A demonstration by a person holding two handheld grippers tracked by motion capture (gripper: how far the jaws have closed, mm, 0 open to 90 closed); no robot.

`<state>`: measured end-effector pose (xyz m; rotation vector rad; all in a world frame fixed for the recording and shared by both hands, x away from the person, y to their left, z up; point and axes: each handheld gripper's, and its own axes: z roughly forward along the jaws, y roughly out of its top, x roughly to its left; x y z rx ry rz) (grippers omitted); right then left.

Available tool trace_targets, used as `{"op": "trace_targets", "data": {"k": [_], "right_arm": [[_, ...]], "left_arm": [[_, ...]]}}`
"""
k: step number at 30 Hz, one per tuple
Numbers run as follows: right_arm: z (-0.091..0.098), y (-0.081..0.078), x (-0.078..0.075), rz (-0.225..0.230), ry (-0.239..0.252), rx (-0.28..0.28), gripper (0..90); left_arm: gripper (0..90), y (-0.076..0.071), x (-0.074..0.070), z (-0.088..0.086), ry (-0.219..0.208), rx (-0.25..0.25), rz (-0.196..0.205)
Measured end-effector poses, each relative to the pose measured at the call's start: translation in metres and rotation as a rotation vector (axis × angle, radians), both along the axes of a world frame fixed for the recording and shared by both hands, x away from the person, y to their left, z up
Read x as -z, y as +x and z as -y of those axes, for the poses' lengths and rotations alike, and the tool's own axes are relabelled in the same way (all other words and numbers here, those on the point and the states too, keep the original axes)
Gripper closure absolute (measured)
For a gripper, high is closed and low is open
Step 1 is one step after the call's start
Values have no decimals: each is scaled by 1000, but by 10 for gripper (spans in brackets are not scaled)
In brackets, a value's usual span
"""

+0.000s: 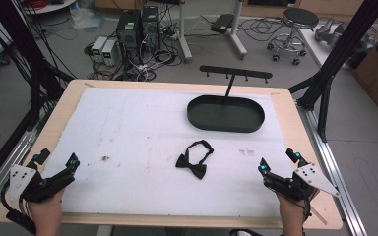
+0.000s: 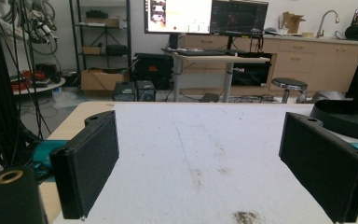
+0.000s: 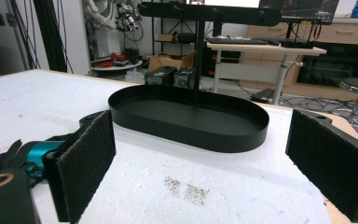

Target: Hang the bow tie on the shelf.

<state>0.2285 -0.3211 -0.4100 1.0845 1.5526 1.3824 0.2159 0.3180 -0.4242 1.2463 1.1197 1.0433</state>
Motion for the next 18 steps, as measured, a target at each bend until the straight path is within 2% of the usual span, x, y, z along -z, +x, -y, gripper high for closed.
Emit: {"op": "trace_targets", "data": {"k": [12,16,18], "right_arm": [[-4,4,1,-26,6,-37,73],[-12,8,1,-44,-10,-80,73],[-18,11,1,-69,-4,-116,73]], "left_arm": [[124,1,1,0,5,0,-6],[124,0,1,0,7,0,-6],[124,0,0,0,7,1,-5]]}}
